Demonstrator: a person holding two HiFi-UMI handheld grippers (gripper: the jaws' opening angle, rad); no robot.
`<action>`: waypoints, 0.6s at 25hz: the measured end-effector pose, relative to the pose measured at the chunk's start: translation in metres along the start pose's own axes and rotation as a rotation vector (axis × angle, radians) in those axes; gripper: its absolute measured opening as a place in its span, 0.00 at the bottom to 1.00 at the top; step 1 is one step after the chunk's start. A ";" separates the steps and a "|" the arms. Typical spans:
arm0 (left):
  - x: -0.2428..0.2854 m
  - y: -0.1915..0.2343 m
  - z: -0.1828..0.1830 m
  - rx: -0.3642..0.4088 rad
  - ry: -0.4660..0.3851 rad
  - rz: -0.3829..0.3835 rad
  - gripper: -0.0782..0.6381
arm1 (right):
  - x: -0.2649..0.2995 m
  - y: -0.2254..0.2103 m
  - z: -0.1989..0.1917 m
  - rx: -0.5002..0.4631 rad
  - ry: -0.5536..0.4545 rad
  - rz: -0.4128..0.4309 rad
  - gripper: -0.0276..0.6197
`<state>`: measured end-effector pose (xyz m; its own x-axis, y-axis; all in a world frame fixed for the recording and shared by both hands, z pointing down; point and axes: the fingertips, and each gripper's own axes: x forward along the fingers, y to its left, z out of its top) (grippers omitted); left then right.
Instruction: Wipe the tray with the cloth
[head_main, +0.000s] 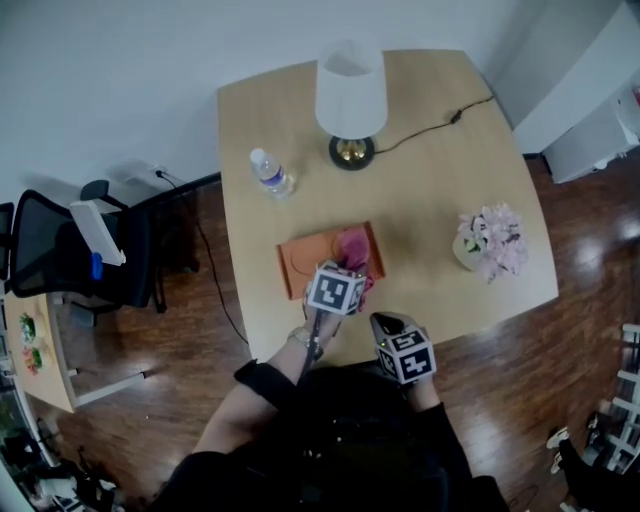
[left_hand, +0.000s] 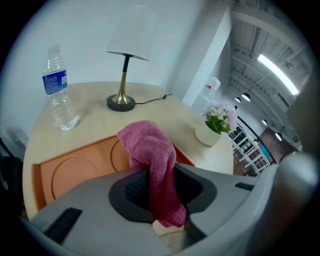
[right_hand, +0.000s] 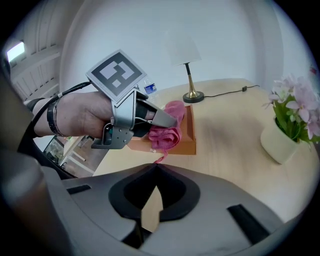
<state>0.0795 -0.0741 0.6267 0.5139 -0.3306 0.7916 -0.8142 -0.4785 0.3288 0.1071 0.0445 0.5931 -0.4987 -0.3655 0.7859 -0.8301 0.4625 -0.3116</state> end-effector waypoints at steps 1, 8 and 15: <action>-0.004 0.006 -0.004 0.006 0.006 0.016 0.27 | 0.001 0.002 0.001 -0.004 0.001 0.003 0.05; -0.037 0.046 -0.033 0.053 0.008 0.098 0.27 | 0.013 0.020 0.007 -0.042 0.007 0.030 0.05; -0.065 0.080 -0.058 0.041 0.004 0.157 0.27 | 0.020 0.034 0.014 -0.060 0.001 0.037 0.05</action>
<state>-0.0343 -0.0434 0.6319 0.3803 -0.4006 0.8336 -0.8725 -0.4545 0.1796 0.0652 0.0420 0.5909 -0.5287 -0.3464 0.7749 -0.7945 0.5233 -0.3081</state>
